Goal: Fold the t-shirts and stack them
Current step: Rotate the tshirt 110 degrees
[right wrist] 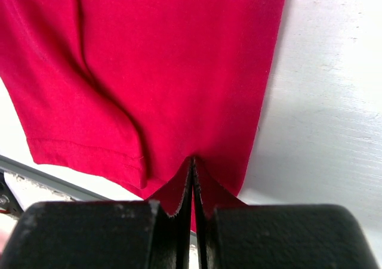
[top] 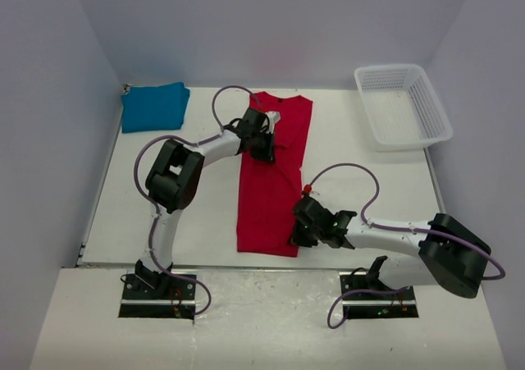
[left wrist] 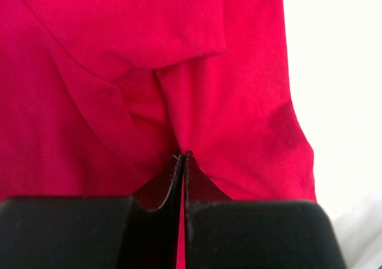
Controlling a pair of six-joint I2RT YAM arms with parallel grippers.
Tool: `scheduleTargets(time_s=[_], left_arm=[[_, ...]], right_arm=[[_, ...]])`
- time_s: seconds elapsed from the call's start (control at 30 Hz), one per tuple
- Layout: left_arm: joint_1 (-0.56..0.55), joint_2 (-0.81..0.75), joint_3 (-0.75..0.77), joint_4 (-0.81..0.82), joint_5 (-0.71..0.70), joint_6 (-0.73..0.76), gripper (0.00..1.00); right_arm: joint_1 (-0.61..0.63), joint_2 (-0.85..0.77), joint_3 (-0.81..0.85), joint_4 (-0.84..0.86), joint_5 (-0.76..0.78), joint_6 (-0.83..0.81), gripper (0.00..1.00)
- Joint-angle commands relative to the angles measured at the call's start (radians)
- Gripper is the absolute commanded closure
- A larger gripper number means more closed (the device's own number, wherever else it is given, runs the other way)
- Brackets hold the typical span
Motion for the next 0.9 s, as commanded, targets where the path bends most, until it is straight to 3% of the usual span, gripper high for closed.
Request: scheduleTargets(time_s=[0.0, 0.23, 0.37, 0.47, 0.57, 0.73, 0.87], left_arm=[[0.005, -0.071, -0.019, 0.022, -0.012, 0.031, 1.00], [0.005, -0.008, -0.022, -0.011, -0.012, 0.036, 1.00], [0.007, -0.063, -0.102, 0.066, 0.020, 0.031, 0.87], [0.003, -0.135, -0.135, 0.107, 0.028, 0.025, 0.64], [0.003, -0.215, -0.157, 0.117, 0.012, 0.017, 0.53], [0.003, -0.287, -0.146, 0.118, 0.022, 0.020, 0.48], [0.003, -0.226, -0.059, 0.097, 0.057, 0.033, 0.50]], right_arm=[[0.001, 0.037, -0.037, -0.068, 0.000, -0.003, 1.00], [0.001, 0.043, -0.029, -0.066, -0.009, -0.004, 1.00], [0.001, 0.058, -0.032, -0.055, -0.011, -0.009, 1.00], [0.001, 0.077, -0.037, -0.040, -0.018, -0.012, 1.00], [0.001, 0.092, -0.044, -0.026, -0.024, -0.012, 1.00], [0.001, 0.097, -0.049, -0.019, -0.032, -0.013, 1.00], [0.002, 0.091, -0.041, -0.032, -0.024, -0.016, 1.00]])
